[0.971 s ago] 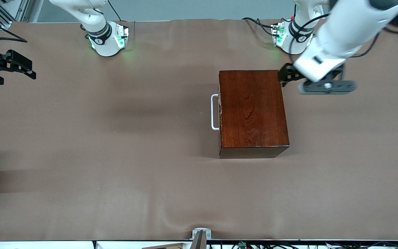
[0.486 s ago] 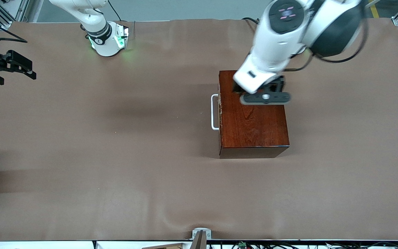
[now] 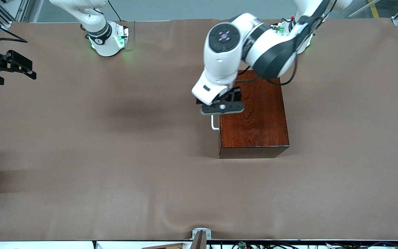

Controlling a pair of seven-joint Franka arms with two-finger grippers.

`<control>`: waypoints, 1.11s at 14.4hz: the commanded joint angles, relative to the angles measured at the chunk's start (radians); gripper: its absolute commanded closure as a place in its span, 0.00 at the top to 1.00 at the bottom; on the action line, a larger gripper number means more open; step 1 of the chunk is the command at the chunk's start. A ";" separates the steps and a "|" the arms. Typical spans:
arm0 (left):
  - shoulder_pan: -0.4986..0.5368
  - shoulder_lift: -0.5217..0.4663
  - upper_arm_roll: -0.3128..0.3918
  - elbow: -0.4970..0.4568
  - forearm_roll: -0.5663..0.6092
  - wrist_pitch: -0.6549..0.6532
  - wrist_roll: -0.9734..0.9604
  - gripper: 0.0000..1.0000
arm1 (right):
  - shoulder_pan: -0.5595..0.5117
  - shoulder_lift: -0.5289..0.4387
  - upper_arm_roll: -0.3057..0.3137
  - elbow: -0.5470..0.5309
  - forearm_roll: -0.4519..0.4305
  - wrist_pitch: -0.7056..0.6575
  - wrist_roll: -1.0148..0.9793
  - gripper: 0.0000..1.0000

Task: Open drawer, take yellow block, close drawer
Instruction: 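Reach the left gripper to the white handle of the wooden drawer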

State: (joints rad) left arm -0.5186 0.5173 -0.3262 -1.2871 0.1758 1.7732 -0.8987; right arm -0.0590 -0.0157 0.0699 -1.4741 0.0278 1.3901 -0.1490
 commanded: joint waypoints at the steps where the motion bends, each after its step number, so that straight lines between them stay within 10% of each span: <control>1: -0.180 0.082 0.160 0.080 0.034 0.005 -0.043 1.00 | -0.007 0.002 0.008 0.009 -0.009 -0.008 -0.012 1.00; 5: -0.411 0.177 0.384 0.114 0.033 0.058 -0.091 1.00 | -0.008 0.002 0.008 0.008 -0.009 -0.009 -0.012 1.00; 16: -0.475 0.279 0.394 0.092 0.126 0.011 -0.097 1.00 | -0.010 0.002 0.008 0.009 -0.008 -0.008 -0.011 1.00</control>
State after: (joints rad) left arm -0.9791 0.7811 0.0566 -1.2187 0.2703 1.8198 -0.9888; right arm -0.0589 -0.0157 0.0705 -1.4743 0.0278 1.3898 -0.1491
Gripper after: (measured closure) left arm 0.000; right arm 0.000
